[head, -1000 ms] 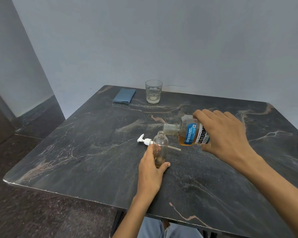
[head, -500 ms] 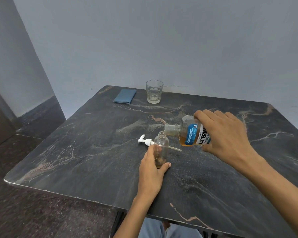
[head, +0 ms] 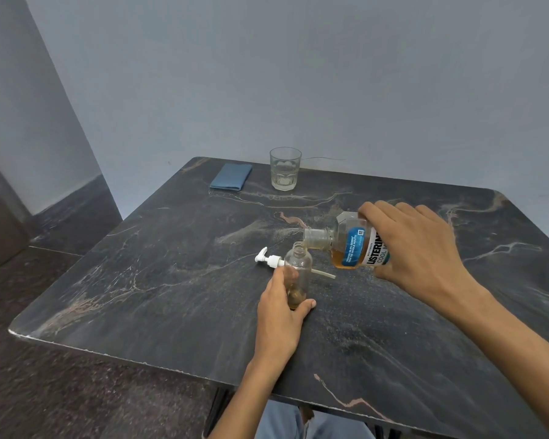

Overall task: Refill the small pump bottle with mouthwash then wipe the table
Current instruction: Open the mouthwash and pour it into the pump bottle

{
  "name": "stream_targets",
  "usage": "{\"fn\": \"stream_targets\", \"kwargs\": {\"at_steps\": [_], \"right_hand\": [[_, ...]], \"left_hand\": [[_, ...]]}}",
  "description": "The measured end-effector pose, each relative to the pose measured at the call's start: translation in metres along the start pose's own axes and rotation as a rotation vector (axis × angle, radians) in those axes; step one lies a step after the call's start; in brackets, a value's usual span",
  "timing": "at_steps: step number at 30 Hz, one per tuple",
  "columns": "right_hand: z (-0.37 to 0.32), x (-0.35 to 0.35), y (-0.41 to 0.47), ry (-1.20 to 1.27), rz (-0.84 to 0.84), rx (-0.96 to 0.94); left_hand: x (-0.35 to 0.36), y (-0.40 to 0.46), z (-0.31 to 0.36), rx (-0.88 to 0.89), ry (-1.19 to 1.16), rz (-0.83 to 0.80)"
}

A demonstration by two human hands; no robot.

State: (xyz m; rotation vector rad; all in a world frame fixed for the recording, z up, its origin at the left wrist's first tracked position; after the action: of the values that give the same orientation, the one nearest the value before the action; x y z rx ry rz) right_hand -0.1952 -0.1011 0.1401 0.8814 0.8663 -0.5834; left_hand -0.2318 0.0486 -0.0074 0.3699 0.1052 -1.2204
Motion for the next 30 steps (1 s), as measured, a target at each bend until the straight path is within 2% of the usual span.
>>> {"fn": "stream_targets", "kwargs": {"at_steps": [30], "right_hand": [[-0.0001, -0.0007, 0.0002, 0.016, 0.024, -0.002]], "left_hand": [[-0.001, -0.0005, 0.0029, -0.006, -0.003, 0.008]]}}
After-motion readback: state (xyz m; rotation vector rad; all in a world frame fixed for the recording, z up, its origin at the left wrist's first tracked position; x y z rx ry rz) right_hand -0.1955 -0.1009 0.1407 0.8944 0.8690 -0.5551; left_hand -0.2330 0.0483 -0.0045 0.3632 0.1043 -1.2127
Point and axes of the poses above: each hand's wrist, its own y-axis towards the middle knuckle, its own x-axis out of the palm, z = x × y, the point moved 8 cm from there along y, towards the middle knuckle, and after that the axes turned 6 degrees about -y, right-handed, at the moved point
